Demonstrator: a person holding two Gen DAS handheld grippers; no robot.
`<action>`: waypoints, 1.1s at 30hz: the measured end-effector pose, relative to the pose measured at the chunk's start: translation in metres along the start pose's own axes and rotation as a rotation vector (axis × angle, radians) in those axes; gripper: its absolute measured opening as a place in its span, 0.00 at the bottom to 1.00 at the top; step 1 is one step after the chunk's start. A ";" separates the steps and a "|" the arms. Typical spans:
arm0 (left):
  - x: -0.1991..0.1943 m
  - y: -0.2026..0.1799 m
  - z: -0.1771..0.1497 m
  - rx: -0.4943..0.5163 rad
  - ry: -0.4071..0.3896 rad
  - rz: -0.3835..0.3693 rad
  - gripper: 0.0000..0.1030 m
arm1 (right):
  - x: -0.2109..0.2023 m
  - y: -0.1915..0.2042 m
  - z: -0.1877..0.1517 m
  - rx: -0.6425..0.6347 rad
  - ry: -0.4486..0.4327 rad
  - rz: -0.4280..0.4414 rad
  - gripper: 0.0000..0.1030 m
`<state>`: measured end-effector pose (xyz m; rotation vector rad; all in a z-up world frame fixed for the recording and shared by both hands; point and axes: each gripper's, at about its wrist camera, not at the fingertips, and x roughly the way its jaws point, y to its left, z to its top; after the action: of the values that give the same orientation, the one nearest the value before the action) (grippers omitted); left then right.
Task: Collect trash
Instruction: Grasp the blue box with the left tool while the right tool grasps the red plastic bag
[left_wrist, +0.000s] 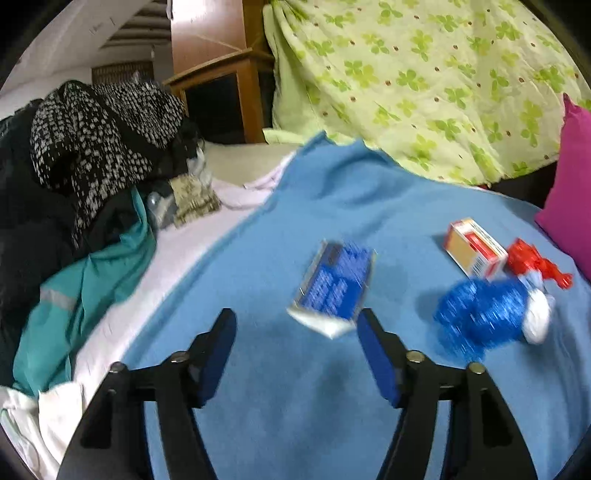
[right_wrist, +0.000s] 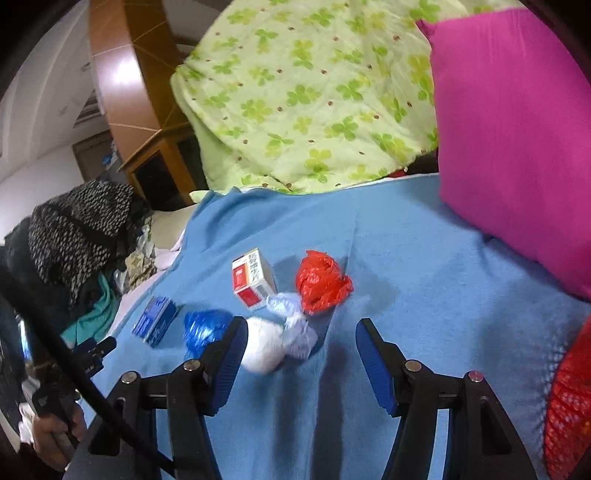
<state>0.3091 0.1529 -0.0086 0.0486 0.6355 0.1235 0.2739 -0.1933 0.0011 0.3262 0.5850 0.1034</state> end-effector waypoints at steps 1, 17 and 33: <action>0.004 0.001 0.002 -0.001 -0.007 0.008 0.68 | 0.006 -0.001 0.003 0.009 0.001 0.001 0.63; 0.073 -0.014 0.015 0.012 0.080 -0.037 0.68 | 0.104 -0.022 0.043 0.057 0.057 0.005 0.59; 0.096 -0.028 0.017 0.025 0.126 -0.112 0.69 | 0.158 -0.031 0.041 0.050 0.199 0.041 0.43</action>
<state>0.3986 0.1376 -0.0540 0.0290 0.7641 0.0103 0.4281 -0.2037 -0.0602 0.3789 0.7790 0.1619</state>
